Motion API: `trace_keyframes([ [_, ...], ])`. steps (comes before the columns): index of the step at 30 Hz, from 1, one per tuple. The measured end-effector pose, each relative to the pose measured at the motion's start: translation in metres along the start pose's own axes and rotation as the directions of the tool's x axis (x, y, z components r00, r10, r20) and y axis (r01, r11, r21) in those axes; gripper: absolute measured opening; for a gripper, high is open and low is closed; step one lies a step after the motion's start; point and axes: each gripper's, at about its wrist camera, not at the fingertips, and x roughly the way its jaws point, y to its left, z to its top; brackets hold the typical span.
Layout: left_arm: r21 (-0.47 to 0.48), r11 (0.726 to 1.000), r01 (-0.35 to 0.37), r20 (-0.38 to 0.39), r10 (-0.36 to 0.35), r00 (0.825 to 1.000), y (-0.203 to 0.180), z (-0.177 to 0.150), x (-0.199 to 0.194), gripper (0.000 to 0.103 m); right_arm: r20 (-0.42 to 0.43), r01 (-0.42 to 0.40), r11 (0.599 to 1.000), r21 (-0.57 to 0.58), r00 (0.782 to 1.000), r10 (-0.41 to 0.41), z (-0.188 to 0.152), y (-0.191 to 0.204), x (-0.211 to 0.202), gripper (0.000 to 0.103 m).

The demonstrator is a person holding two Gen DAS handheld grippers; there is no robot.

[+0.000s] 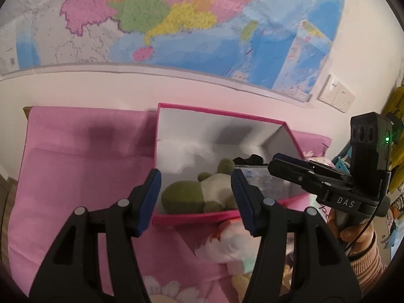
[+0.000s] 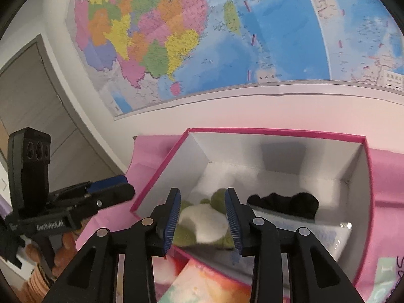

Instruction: Organize soft objects

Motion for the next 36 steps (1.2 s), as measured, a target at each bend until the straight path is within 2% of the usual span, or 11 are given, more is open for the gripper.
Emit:
trace_keyframes([
  [7, 0.040, 0.996, 0.076, 0.073, -0.079, 0.994, -0.016, -0.024, -0.052, 0.059, 0.032, -0.061, 0.998, -0.009, 0.998, 0.061, -0.020, 0.009, -0.051, 0.039],
  [11, 0.073, 0.992, 0.100, 0.070, -0.105, 0.992, -0.028, -0.046, -0.067, 0.060, 0.031, -0.088, 0.995, -0.038, 0.996, 0.089, -0.040, 0.018, -0.081, 0.040],
  [17, 0.098, 0.987, 0.131, -0.024, -0.129, 0.991, -0.042, -0.083, -0.059, 0.060, -0.032, -0.097, 0.995, -0.032, 0.995, 0.096, -0.083, 0.018, -0.099, 0.041],
  [25, 0.085, 0.985, 0.152, -0.175, -0.135, 0.975, -0.056, -0.126, -0.021, 0.060, -0.157, -0.049, 0.998, 0.038, 0.986, 0.055, -0.134, 0.002, -0.082, 0.041],
  [27, 0.083, 0.984, 0.156, -0.203, -0.136, 0.970, -0.059, -0.134, -0.015, 0.060, -0.175, -0.047, 0.997, 0.058, 0.983, 0.056, -0.142, -0.002, -0.077, 0.041],
  [30, 0.086, 0.988, 0.126, -0.238, -0.102, 0.966, -0.063, -0.144, -0.002, 0.060, -0.188, -0.023, 0.998, 0.060, 0.982, 0.034, -0.147, -0.005, -0.071, 0.041],
  [36, 0.048, 0.988, 0.146, -0.288, -0.126, 0.949, -0.062, -0.151, 0.014, 0.060, -0.212, -0.015, 0.998, 0.054, 0.977, 0.026, -0.153, -0.004, -0.061, 0.041],
])
